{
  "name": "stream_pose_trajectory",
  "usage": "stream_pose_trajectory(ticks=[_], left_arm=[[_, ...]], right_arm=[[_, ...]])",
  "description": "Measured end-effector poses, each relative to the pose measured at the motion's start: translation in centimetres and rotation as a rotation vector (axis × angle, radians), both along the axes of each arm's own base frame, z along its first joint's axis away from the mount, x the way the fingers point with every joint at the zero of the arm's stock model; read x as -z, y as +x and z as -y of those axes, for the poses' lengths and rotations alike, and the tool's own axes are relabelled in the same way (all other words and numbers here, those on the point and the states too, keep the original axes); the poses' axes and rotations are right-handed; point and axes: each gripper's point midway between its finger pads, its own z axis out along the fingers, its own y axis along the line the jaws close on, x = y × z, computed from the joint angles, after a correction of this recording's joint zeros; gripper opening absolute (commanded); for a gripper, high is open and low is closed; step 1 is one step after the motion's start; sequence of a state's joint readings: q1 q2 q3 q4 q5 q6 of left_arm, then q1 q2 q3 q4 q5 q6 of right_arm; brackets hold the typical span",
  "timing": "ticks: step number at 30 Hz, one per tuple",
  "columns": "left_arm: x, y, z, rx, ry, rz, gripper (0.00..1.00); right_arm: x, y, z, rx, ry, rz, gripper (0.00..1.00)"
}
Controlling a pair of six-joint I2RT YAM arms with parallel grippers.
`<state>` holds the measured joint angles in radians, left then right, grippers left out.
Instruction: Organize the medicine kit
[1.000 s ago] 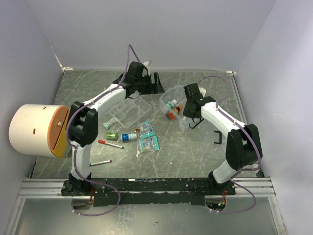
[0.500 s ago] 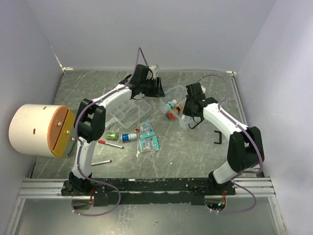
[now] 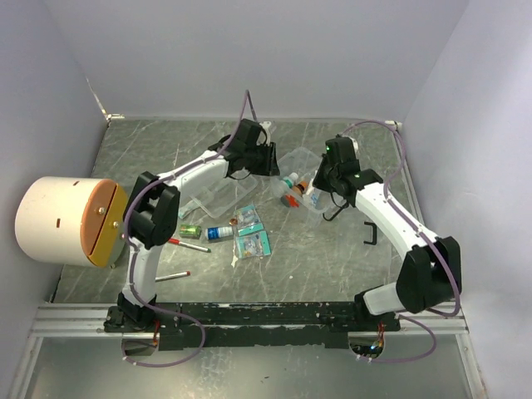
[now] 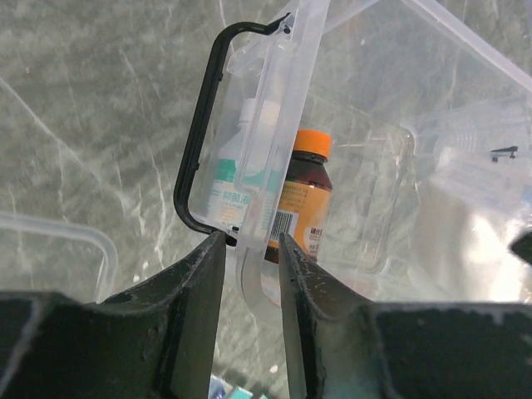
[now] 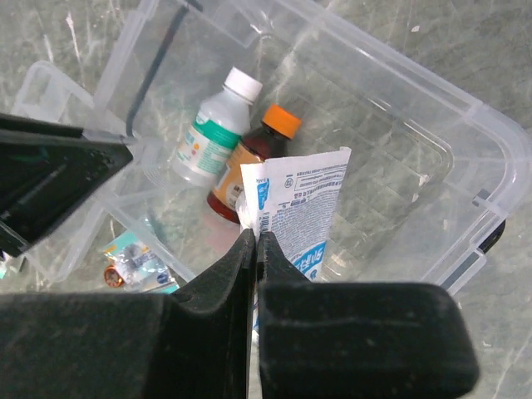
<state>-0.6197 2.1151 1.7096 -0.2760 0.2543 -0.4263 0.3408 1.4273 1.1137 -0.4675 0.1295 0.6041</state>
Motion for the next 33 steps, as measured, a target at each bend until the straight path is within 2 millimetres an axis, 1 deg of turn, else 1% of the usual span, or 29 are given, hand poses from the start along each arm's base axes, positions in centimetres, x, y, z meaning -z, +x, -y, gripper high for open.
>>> stream_pose_trajectory(ticks=[5,7,12,16,20,21,22,25,26,28,29,30,32,33], left_arm=[[0.0,-2.6,-0.6,-0.016,0.04,-0.036,0.42],[0.0,-4.0,-1.0,-0.027,0.05,-0.068,0.43],[-0.6,-6.7,-1.3,-0.053,0.046,-0.117,0.43],[-0.6,-8.8,-1.7,-0.085,0.051,-0.157,0.44],[-0.7,-10.5,-2.1,-0.106,0.046,-0.187,0.44],[-0.7,-10.9,-2.2,-0.109,0.044,-0.195,0.47],[-0.7,-11.3,-2.4,-0.113,0.042,-0.201,0.51],[-0.9,-11.9,-2.8,-0.123,0.041,-0.206,0.74],[-1.1,-12.0,-2.9,-0.125,0.041,-0.204,0.8],[-1.7,-11.9,-3.2,-0.135,0.041,-0.19,0.87],[-2.1,-11.9,-3.4,-0.14,0.043,-0.179,0.92],[-2.7,-11.7,-3.6,-0.149,0.042,-0.164,0.95],[-4.1,-11.5,-3.9,-0.163,0.032,-0.132,0.96],[-5.2,-11.3,-4.0,-0.169,0.017,-0.111,0.96]], right_arm=[[-1.0,-0.6,0.0,0.009,0.048,0.048,0.0],[-1.1,-0.9,0.0,0.011,0.072,0.056,0.0],[-0.8,-1.5,-0.1,0.009,0.13,0.069,0.0],[-0.5,-2.2,-0.5,-0.006,0.183,0.061,0.0],[-1.1,-2.3,-1.0,-0.027,0.235,0.075,0.0],[-1.3,-2.3,-1.1,-0.034,0.248,0.08,0.0],[-1.5,-2.3,-1.2,-0.042,0.261,0.085,0.0],[-2.0,-2.3,-1.5,-0.069,0.302,0.103,0.0],[-2.3,-2.4,-1.6,-0.081,0.322,0.109,0.0],[-2.7,-2.4,-1.6,-0.1,0.361,0.123,0.0],[-3.0,-2.4,-1.6,-0.109,0.38,0.131,0.0],[-3.2,-2.3,-1.6,-0.118,0.398,0.139,0.0],[-3.7,-2.4,-1.7,-0.139,0.432,0.154,0.0],[-4.1,-2.4,-1.8,-0.15,0.45,0.163,0.0]])
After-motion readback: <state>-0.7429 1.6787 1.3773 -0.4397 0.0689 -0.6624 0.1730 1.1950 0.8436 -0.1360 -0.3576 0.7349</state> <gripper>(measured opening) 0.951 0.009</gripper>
